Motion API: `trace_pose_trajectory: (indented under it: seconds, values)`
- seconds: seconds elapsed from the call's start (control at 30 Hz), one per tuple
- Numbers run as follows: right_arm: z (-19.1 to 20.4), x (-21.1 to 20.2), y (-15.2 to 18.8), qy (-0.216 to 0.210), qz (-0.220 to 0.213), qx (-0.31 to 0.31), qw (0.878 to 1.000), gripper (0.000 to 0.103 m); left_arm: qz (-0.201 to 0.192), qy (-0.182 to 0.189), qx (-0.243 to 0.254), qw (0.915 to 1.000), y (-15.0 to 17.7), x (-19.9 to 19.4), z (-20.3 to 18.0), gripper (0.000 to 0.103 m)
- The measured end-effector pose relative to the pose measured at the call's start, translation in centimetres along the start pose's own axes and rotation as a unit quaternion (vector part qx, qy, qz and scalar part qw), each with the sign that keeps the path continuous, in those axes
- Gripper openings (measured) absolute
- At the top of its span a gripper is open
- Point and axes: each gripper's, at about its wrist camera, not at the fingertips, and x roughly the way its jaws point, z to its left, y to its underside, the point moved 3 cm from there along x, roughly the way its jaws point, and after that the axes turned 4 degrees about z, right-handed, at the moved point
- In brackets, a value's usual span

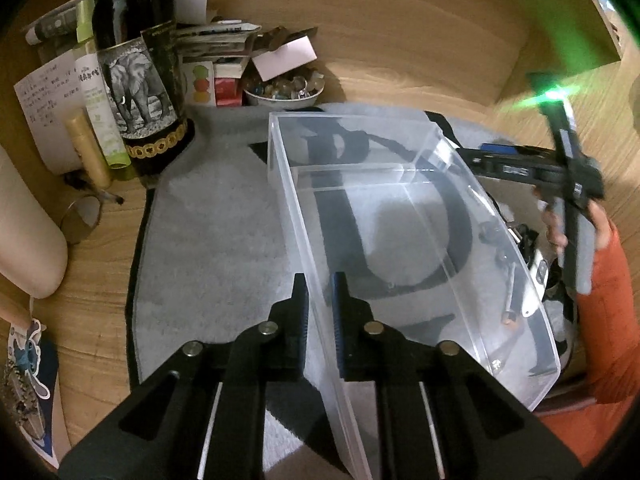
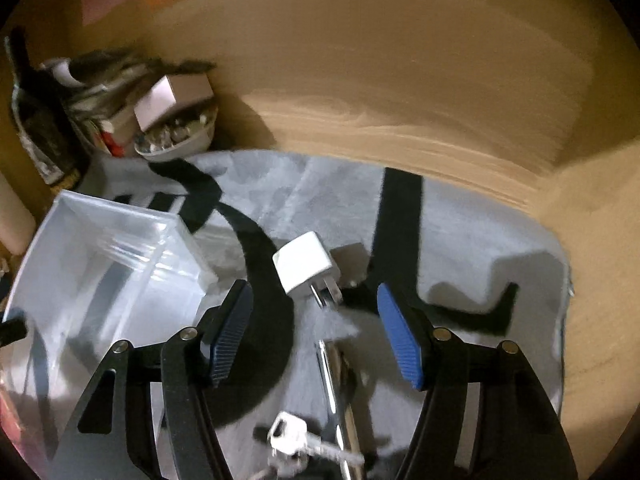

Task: Organize rigid objects
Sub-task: 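Reach the right gripper down and grasp the white plug adapter, then carry the plug adapter into the clear box and open the right gripper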

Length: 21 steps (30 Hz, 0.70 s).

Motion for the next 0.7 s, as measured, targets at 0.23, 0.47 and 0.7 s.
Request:
trace_pose_trajectory:
  seconds: [0.23,0.47,0.7]
  values:
    - [-0.1,3.9,-1.6,0.012,0.044,-0.004,0.999,0.049,-0.005,0.010,-0.009,0.9999,-0.1,0.0,0.3,0.012]
    - [-0.7,3.6,-1.1,-0.003,0.047,0.011,0.999,0.037,-0.012,0.003,-0.006,0.9999,0.0,-0.1,0.0,0.012]
    - [-0.2,-1.6,0.2,-0.003,-0.012,0.019,1.000,0.037,-0.016,-0.003,-0.004,0.9999,0.1,-0.2,-0.1,0.012]
